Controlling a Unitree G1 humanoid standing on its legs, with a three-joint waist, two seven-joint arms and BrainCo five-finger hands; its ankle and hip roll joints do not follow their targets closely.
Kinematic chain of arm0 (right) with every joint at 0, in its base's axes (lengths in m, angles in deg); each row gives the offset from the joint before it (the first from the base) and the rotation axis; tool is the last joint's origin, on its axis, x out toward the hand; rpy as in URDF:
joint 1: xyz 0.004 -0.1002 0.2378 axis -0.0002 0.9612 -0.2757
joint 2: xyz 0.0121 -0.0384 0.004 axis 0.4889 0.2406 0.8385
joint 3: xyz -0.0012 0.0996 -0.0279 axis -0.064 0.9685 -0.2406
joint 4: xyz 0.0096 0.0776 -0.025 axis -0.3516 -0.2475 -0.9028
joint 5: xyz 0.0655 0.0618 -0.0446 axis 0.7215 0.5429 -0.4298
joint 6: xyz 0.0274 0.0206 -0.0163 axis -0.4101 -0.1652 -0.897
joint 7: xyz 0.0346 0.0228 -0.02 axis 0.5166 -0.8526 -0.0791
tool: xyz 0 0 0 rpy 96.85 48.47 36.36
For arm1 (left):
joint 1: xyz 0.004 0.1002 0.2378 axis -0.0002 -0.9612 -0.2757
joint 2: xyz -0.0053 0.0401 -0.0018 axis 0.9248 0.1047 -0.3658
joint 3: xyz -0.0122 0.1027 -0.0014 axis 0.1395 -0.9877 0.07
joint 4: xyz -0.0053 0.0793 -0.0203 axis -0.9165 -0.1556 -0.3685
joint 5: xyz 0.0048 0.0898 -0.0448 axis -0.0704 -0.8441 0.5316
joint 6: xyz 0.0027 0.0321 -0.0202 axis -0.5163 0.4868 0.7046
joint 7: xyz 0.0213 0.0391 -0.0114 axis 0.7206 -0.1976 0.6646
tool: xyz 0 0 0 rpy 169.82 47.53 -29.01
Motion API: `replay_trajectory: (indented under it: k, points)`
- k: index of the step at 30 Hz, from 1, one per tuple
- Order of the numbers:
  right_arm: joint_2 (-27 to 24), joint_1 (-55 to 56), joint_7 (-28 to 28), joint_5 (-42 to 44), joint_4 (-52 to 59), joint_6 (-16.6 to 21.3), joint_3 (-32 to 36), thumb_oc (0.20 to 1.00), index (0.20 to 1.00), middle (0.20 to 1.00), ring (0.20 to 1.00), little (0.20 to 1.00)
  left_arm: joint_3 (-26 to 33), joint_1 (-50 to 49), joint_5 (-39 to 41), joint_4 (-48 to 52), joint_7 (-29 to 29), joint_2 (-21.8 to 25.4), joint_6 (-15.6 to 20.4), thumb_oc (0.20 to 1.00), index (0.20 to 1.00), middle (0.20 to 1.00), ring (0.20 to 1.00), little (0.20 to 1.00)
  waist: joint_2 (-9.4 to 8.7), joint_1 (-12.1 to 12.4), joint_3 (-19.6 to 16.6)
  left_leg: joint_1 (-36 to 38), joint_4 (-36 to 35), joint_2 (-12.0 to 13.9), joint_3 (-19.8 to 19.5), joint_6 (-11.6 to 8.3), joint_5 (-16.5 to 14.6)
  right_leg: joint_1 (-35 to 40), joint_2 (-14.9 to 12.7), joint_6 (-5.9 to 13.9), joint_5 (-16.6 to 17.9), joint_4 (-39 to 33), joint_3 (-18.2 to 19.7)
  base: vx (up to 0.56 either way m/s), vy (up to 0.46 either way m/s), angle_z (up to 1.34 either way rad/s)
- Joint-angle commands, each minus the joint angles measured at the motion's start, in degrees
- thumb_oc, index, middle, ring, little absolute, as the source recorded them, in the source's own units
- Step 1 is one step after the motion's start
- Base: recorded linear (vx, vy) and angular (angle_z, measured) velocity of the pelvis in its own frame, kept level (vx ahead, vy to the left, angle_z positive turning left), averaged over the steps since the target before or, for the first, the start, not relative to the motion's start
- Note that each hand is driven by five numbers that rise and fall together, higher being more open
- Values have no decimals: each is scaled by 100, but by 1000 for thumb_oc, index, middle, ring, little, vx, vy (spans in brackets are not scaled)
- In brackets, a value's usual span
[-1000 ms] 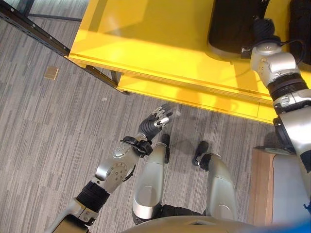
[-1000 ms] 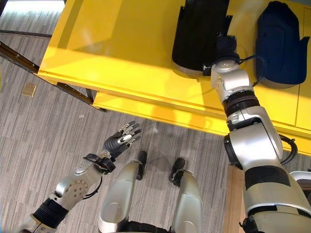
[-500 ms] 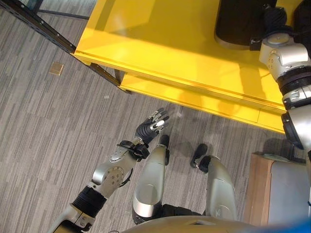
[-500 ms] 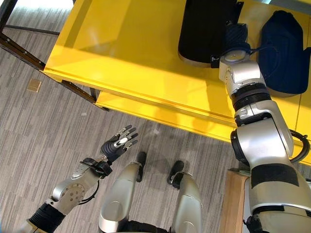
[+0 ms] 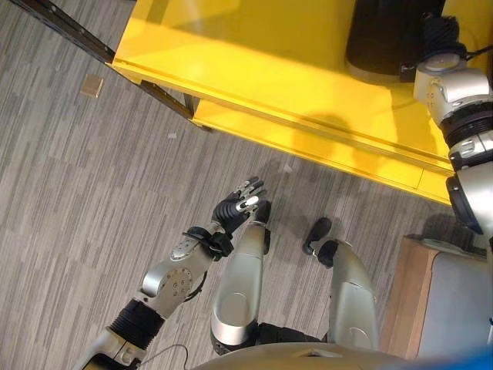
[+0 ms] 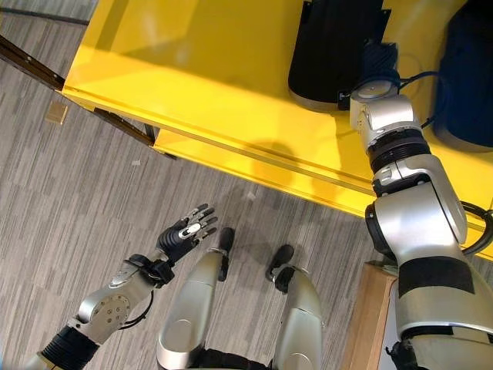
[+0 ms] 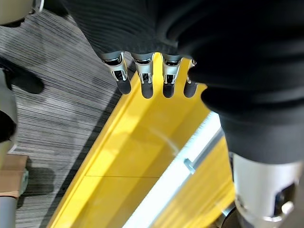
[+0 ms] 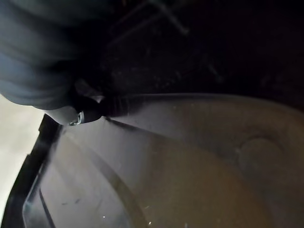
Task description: Move parts from the plastic box to the shelf.
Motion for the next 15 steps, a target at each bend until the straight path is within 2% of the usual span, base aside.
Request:
replay_trajectory:
  k: [1,10,15]
  points:
    - [-294,-729,-180,-2,181,463,-292,200,200,200,200,200,-56,-188,213,772,334,131,185,1000,1000,1000,1000,1000,238,153,-115,-10,-760,645,361,-211,800,84,-297,496,-435,868,-323,-8,-70,4]
    - [-324,-499,-257,-55,145,626,-194,200,200,200,200,200,44,-360,231,732,560,180,239,1000,1000,1000,1000,1000,220,182,-115,-292,-536,699,251,-212,730,-191,-311,436,-555,1179,-364,2,-39,2]
    - [-343,-456,-179,-76,127,472,-132,200,200,200,200,200,107,-404,197,747,629,183,211,1000,1000,1000,1000,1000,223,182,-115,-271,-490,683,243,-213,692,-164,-319,449,-557,1183,-359,0,0,0]
